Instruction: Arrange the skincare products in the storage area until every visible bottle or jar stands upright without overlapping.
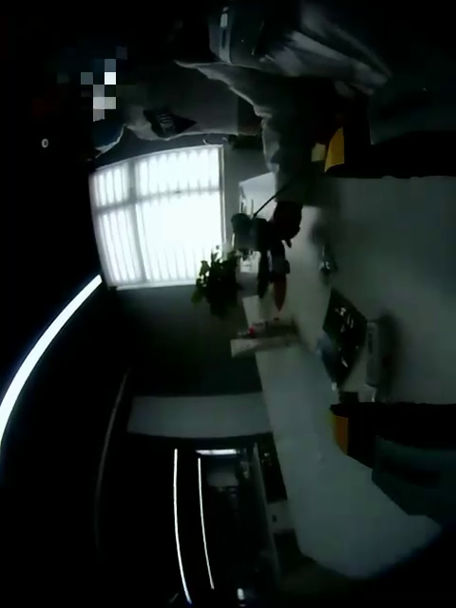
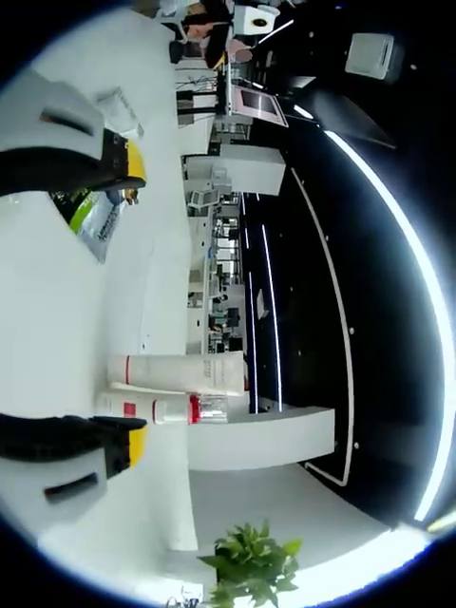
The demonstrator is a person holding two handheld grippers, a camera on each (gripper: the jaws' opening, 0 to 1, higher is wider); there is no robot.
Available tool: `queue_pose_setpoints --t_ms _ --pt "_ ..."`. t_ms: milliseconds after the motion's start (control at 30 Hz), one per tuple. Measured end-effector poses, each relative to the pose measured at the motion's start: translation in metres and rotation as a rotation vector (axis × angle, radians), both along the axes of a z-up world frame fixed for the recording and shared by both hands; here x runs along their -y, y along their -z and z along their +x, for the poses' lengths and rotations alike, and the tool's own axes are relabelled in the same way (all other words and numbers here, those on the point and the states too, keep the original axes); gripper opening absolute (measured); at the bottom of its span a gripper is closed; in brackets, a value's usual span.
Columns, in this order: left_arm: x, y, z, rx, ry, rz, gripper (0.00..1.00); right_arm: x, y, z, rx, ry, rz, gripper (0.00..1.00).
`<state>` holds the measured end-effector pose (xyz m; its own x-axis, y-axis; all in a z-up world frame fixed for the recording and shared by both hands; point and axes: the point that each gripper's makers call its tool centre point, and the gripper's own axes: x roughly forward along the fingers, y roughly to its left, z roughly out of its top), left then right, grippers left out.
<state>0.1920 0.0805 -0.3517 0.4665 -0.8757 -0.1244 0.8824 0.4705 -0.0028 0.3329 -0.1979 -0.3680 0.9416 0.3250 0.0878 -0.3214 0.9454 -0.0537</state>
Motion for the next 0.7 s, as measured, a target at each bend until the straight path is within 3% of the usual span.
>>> queue_pose_setpoints --t_ms 333,500,567,700 --pt "-0.001 0.008 0.010 -0.040 -0.064 0.009 1.00 -0.009 -0.003 0.001 0.023 -0.041 0.005 0.99" --pt "-0.003 0.013 0.019 -0.099 -0.128 0.037 1.00 -0.011 -0.006 0.002 0.040 -0.054 -0.004 0.99" --pt "-0.006 0.018 0.023 -0.156 -0.174 0.054 1.00 -0.009 -0.008 0.002 0.047 -0.057 -0.003 0.99" --pt "-0.006 0.009 0.029 -0.184 -0.206 0.013 1.00 -0.008 -0.013 -0.001 0.069 -0.057 -0.001 0.99"
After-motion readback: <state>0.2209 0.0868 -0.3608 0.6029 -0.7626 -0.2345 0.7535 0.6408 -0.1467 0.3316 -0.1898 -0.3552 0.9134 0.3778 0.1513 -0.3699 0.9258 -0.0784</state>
